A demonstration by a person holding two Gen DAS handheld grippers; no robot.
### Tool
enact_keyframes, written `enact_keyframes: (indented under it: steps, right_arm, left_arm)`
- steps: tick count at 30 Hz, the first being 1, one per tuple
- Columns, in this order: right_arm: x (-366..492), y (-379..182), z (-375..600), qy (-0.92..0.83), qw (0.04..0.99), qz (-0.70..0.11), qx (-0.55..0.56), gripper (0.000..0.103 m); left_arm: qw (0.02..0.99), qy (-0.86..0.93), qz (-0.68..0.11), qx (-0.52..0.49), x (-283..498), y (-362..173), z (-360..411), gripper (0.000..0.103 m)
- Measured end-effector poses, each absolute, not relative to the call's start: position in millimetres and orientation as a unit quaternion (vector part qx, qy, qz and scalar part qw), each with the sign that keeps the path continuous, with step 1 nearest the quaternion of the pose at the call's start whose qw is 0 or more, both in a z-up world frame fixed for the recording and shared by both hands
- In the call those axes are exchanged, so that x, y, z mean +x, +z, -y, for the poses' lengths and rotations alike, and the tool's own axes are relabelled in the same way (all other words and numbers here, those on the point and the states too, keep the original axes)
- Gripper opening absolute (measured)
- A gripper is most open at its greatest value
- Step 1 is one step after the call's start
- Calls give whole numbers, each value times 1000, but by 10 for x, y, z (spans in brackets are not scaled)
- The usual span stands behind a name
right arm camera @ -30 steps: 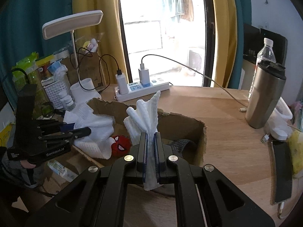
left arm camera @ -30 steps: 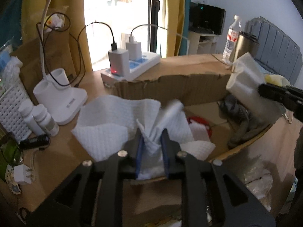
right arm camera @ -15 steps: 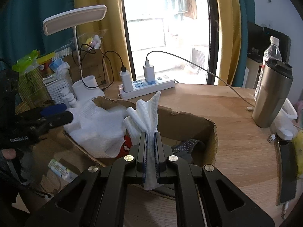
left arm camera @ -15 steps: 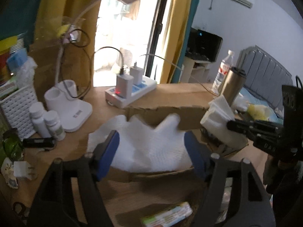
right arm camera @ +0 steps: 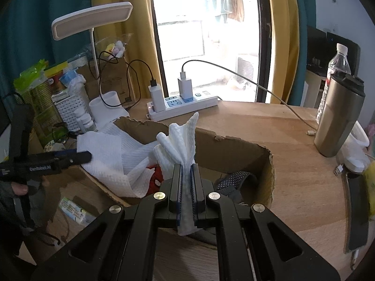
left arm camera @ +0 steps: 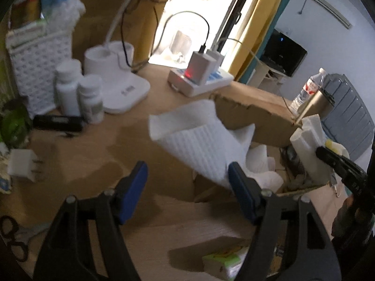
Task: Organize soft objects
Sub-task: 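Open the left tool to release the white towel into the box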
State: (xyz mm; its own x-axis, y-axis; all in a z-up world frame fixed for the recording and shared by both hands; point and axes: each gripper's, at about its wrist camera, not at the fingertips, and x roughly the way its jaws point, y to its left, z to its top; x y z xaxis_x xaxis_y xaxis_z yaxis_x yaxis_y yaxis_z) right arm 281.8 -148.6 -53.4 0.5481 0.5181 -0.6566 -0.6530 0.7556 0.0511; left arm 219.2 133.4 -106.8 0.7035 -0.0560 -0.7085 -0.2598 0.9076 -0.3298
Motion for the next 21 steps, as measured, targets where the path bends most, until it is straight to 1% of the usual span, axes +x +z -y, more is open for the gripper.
enact_keyframes:
  steps: [6, 14, 18, 21]
  right_arm:
    - [2808, -536, 1494, 334, 874, -338, -101, 8]
    - [2845, -612, 1541, 324, 874, -351, -90, 8]
    - [2898, -665, 1514, 320, 873, -358, -84, 8]
    - [2937, -701, 1480, 316, 873, -363, -75, 8]
  left_arm:
    - [903, 66, -398, -147, 2333, -1062, -1192, 73]
    - [890, 64, -417, -170, 2417, -1195, -1271, 74]
    - [898, 84, -406, -147, 2423, -1135, -1223, 74]
    - [917, 68, -370, -133, 2371, -999, -1164, 74]
